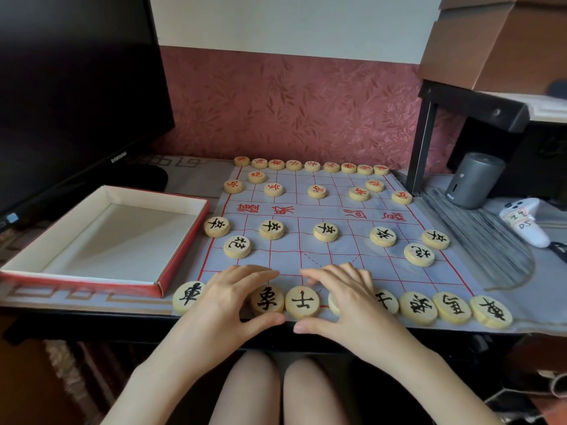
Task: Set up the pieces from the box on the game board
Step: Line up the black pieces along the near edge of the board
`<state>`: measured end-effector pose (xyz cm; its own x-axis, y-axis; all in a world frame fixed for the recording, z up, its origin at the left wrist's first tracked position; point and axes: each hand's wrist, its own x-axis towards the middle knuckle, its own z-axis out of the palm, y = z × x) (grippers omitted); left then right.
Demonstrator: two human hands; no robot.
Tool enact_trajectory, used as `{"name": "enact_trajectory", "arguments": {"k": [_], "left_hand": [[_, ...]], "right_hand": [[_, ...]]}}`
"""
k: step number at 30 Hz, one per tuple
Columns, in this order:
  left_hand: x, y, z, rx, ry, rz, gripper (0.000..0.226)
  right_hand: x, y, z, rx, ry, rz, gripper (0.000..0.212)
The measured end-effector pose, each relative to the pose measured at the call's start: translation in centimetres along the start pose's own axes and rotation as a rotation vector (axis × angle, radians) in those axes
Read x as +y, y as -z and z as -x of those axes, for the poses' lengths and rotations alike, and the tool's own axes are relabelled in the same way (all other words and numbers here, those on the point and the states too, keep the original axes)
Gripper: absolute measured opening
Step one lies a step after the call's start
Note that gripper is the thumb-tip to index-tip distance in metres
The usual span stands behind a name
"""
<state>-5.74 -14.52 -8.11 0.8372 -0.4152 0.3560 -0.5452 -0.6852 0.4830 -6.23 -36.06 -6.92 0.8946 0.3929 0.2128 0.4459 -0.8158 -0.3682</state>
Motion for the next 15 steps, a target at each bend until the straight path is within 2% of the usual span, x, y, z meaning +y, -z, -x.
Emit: {"name": "enact_trajectory", "arguments": {"k": [5,7,11,15], "left_hand": [[1.6,-0.1,-1.1,-0.005,-0.038,-0.005,0.059],[2.7,-0.5,-1.8,-0.007,-0.058,0.005,0.054],[4.9,-1.7,-3.5,-0.102,-0.118,0.001,0.057],[6.4,-2.6,-4.6,-0.182,-0.163,-0.008,0.049]], "right_hand": [[1.5,3.0,1.2,0.043,-0.066,-0.09,0.05],[2.6,4.3,2.2,0.029,-0.151,-0.125,0.042],[4.5,5.9,4.3,-0.031,-0.231,-0.153,0.045],[5.4,6.5,5.2,-0.101,-0.246,-0.111,0.045]]}}
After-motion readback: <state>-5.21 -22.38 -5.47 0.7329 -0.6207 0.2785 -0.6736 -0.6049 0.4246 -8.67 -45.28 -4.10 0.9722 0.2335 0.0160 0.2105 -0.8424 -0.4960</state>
